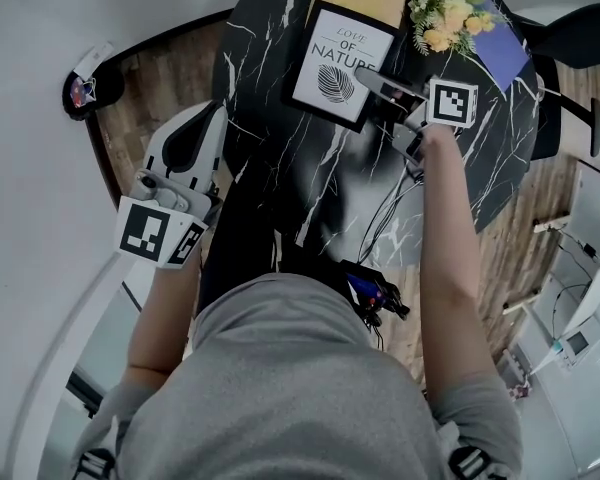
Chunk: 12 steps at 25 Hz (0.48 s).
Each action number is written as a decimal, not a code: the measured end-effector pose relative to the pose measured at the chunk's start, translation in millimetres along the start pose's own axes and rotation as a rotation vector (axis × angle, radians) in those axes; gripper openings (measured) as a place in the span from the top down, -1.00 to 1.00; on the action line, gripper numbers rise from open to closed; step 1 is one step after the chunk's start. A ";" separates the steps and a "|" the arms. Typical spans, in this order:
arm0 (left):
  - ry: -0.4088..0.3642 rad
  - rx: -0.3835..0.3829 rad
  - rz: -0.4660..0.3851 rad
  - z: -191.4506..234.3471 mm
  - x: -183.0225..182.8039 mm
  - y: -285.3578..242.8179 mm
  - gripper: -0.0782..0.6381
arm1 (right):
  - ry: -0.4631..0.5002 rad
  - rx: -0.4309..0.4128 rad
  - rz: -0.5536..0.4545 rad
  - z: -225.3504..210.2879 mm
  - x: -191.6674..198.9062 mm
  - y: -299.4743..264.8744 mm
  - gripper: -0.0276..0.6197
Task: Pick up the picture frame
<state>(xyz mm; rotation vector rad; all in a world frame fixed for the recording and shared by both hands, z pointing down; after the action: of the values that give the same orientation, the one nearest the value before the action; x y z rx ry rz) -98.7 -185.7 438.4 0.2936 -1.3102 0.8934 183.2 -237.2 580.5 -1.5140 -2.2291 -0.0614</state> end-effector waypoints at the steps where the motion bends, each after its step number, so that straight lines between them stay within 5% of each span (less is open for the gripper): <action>1: -0.001 0.001 -0.002 -0.6 -0.2 0.1 0.76 | 0.002 -0.002 -0.003 0.9 -0.5 0.0 0.79; 12: -0.013 0.016 -0.012 -4.3 -4.8 5.4 0.76 | 0.013 -0.059 -0.046 18.1 -7.7 2.8 0.80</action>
<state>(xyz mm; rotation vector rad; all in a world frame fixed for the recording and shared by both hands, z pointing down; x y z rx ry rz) -99.5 -181.3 431.2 0.3198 -1.3122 0.8932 181.9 -237.8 560.7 -1.4889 -2.2702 -0.1515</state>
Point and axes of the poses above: the fingertips, and each gripper's own axes: y backward along the fingers, z to its left, x out of its underside, the point moved 6 cm from there along y, backward along the fingers, and after that the axes turned 4 degrees about y, right-handed, at the moved point
